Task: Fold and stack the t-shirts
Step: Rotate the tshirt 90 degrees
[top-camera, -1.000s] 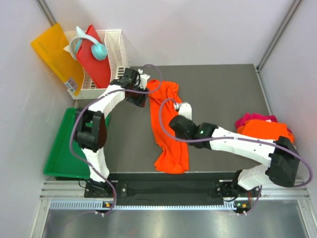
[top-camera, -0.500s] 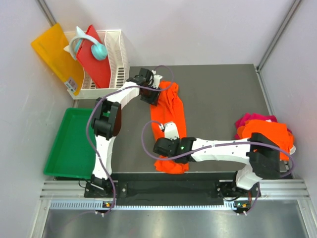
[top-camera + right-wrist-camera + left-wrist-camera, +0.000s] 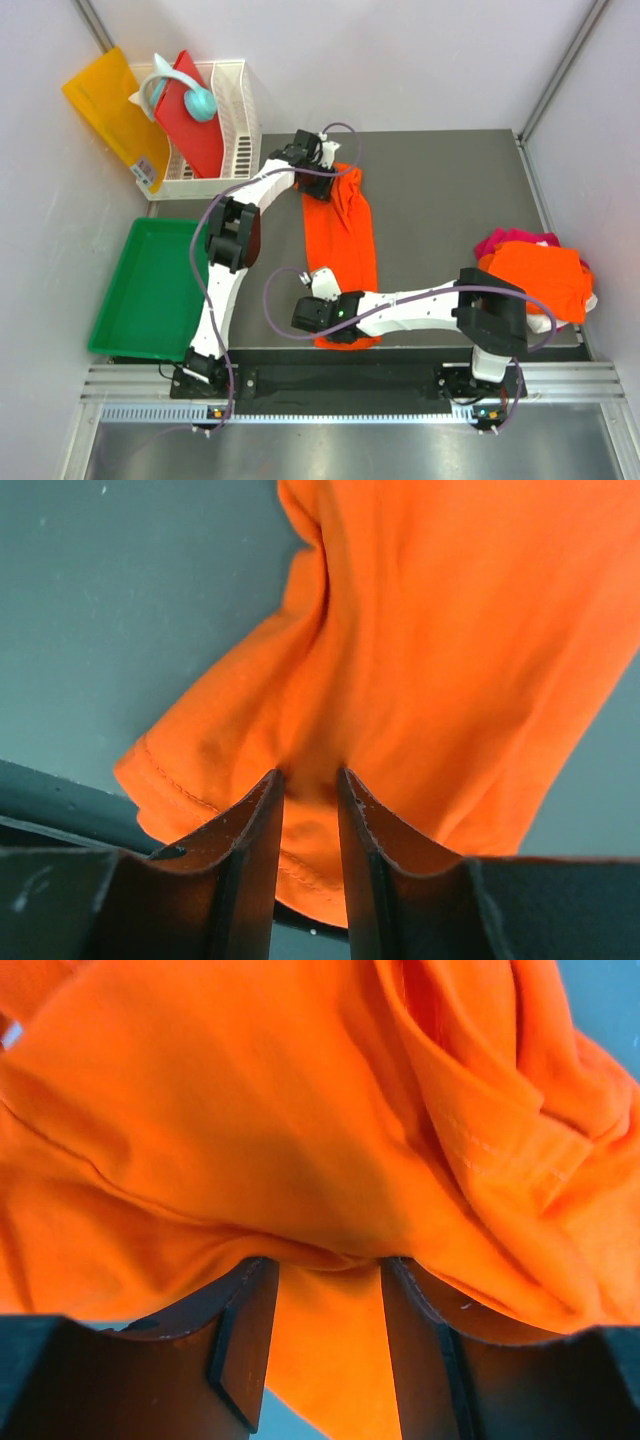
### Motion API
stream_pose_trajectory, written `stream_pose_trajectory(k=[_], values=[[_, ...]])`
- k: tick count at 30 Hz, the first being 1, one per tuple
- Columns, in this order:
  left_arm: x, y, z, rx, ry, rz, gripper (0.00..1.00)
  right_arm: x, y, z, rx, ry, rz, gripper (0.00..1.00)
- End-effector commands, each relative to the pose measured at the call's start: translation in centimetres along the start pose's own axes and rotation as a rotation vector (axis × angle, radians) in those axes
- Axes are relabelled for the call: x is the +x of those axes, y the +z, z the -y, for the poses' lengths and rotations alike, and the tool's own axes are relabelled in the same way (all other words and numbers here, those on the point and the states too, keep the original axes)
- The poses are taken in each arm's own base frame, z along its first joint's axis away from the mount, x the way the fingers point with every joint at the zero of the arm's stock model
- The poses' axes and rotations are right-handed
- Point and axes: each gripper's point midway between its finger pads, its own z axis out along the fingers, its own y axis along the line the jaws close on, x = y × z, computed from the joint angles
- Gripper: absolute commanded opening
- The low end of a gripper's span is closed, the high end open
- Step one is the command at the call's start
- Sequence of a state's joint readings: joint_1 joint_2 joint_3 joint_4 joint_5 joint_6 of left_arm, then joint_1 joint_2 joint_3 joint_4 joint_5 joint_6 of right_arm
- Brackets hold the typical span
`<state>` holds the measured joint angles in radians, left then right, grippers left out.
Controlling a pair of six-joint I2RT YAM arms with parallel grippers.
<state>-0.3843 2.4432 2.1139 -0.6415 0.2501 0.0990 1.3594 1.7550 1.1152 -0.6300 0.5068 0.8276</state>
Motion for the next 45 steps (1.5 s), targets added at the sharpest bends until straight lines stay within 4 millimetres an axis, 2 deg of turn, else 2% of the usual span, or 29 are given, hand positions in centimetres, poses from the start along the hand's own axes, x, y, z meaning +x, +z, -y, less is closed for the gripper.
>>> stream_pose_trajectory(k=[1,8,13,15,18,20,21,22,23,24,25,26,27,29,30,32,33,34,35,36,37,38,39,40,41,43,45], values=[[2.1,2.9,-0.8,-0.013,-0.02,-0.074,0.5,0.1,-0.6,-2.6,-0.089,-0.005,-0.017,0.29],[2.9,4.6,-1.7,-0.052,0.003,-0.119,0.5,3.2,-0.3,-4.6,-0.188,-0.107,-0.115,0.28],[2.0,5.5,-2.4,-0.073,0.034,-0.09,0.51,5.0,-0.5,-6.1,-0.258,-0.163,-0.17,0.28],[1.7,5.6,-2.7,-0.09,0.044,-0.081,0.52,5.2,-0.5,-6.1,-0.257,-0.171,-0.173,0.28],[0.7,5.3,-3.1,-0.106,0.062,-0.052,0.54,4.3,-0.7,-6.0,-0.254,-0.157,-0.141,0.27],[-0.2,4.7,-3.3,-0.107,0.06,-0.024,0.56,2.9,-1.1,-5.9,-0.236,-0.146,-0.096,0.27],[-1.7,3.4,-3.4,-0.109,0.042,0.017,0.58,2.0,-1.5,-5.6,-0.216,-0.124,-0.069,0.28],[-1.7,2.9,-3.3,-0.105,0.027,0.022,0.6,0.5,-1.4,-4.6,-0.154,-0.106,-0.013,0.28],[-3.0,2.1,-3.3,-0.101,0.015,0.071,0.61,-1.0,-2.2,-3.9,-0.114,-0.09,0.017,0.29],[-5.5,-1.1,-2.9,-0.092,-0.005,0.147,0.62,-3.1,-3.2,-2.9,-0.091,-0.035,0.071,0.31],[-4.8,-1.8,-2.8,-0.086,-0.023,0.142,0.65,-5.0,-3.8,-1.4,-0.034,-0.01,0.136,0.32],[-6.2,-3.2,-2.6,-0.091,-0.021,0.201,0.67,-7.0,-4.8,-1.0,-0.032,0.035,0.186,0.35],[-6.9,-6.2,-1.9,-0.096,-0.014,0.237,0.69,-9.6,-6.3,0.7,-0.03,0.108,0.243,0.36],[-7.8,-9.3,-1.3,-0.105,0.002,0.282,0.72,-13.0,-8.0,2.9,-0.007,0.192,0.333,0.38],[-8.1,-12.2,-0.8,-0.117,0.003,0.308,0.73,-15.1,-9.5,4.9,-0.003,0.238,0.388,0.39],[-7.9,-15.1,-0.8,-0.154,-0.009,0.33,0.73,-17.4,-11.6,7.7,0.035,0.27,0.489,0.4],[-7.1,-17.5,-0.2,-0.167,-0.012,0.34,0.74,-17.9,-12.0,8.7,0.057,0.279,0.517,0.4],[-6.4,-18.6,0.0,-0.177,-0.015,0.341,0.74,-18.4,-12.4,9.8,0.082,0.291,0.546,0.41],[-5.5,-19.5,0.3,-0.178,-0.019,0.337,0.75,-18.1,-12.2,10.6,0.105,0.281,0.545,0.4],[-3.3,-20.8,0.9,-0.176,-0.023,0.318,0.75,-18.2,-12.4,11.9,0.122,0.298,0.554,0.4],[-2.1,-21.3,1.5,-0.16,-0.025,0.307,0.75,-18.0,-12.3,12.3,0.128,0.3,0.559,0.4],[-1.5,-23.2,2.5,-0.146,-0.02,0.33,0.74,-17.0,-11.7,13.0,0.146,0.291,0.549,0.4],[1.5,-22.2,2.7,-0.13,-0.026,0.27,0.74,-16.6,-11.3,13.1,0.143,0.295,0.552,0.41],[2.7,-22.3,3.3,-0.108,-0.016,0.259,0.73,-15.1,-10.1,13.3,0.157,0.28,0.526,0.4],[5.1,-22.3,3.7,-0.104,0.003,0.228,0.73,-14.6,-9.6,13.4,0.154,0.292,0.522,0.41],[7.4,-22.3,3.5,-0.122,0.02,0.179,0.72,-13.0,-8.1,13.4,0.159,0.295,0.495,0.4],[9.9,-22.3,2.8,-0.164,0.054,0.118,0.69,-12.3,-7.2,13.1,0.156,0.313,0.48,0.4]])
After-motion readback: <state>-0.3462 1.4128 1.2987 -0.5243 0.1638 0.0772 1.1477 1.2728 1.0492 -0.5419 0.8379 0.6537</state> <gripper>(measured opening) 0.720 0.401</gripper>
